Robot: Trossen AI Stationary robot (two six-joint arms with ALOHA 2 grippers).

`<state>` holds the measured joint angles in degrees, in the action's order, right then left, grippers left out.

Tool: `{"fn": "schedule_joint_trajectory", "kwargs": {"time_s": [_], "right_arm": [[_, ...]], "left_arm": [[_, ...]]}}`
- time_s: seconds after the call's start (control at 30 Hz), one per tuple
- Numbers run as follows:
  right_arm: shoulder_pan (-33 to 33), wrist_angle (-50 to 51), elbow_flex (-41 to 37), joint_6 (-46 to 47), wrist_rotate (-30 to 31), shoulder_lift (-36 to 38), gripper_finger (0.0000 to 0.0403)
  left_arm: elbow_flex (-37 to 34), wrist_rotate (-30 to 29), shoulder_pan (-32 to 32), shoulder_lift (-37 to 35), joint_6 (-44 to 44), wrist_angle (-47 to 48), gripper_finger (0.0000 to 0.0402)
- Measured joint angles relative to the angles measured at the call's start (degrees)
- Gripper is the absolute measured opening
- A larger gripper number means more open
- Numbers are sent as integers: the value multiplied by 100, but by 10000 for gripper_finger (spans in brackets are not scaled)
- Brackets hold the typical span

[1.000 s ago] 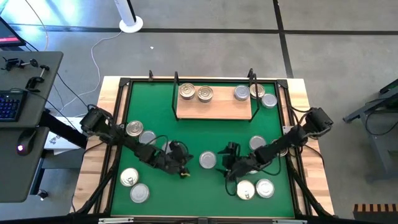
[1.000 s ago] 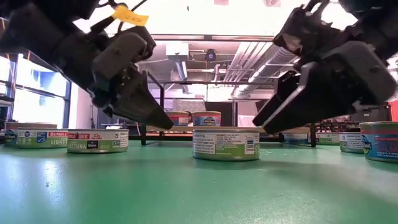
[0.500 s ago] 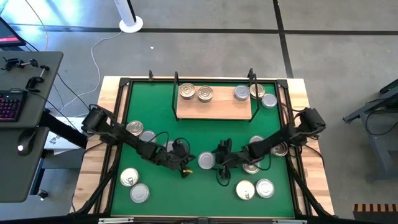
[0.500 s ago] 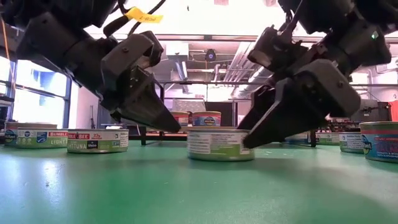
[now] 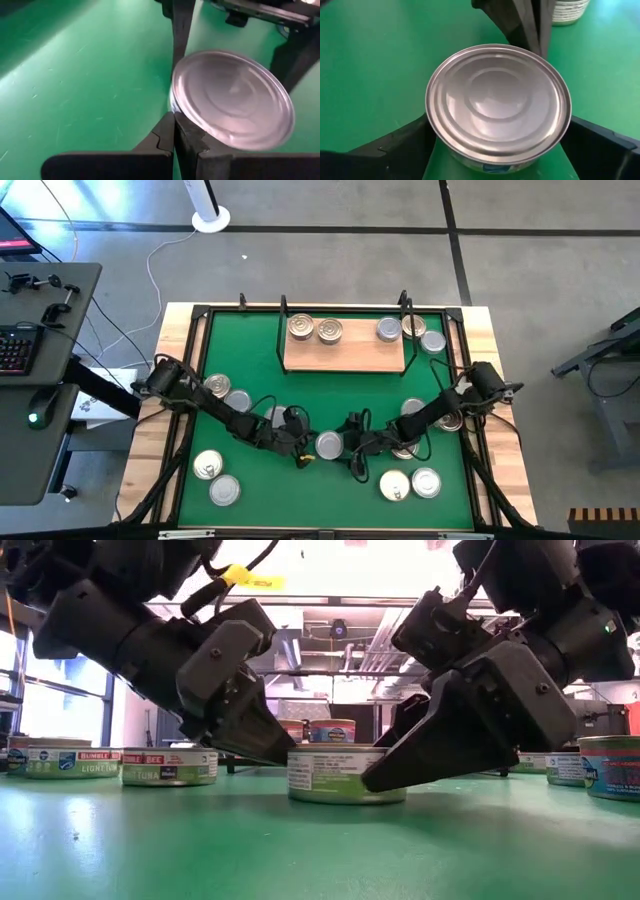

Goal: Stack canned seafood by type on shelf
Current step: Put the green tuna can on the shelf

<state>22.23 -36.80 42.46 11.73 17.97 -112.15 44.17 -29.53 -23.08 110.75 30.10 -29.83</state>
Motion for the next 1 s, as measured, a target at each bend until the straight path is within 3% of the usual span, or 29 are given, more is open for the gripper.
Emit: {"fn": "schedule_joint_trajectory", "kwargs": {"time_s": [0.37,0.67,0.83,1.0], "right_arm": [[-9,-205,7,404,461,-27,391],[331,-90,-2,560,1584,-22,365],[471,535,-4,1015,1973,196,357],[508,1580,-4,1452,1751,752,344]], "left_arm": [[34,-130,92,-96,-57,-35,0],[61,-207,-126,-1128,111,1598,0],[56,-538,-300,-1363,156,2089,0],[54,-643,-428,-1302,182,1991,0]]}}
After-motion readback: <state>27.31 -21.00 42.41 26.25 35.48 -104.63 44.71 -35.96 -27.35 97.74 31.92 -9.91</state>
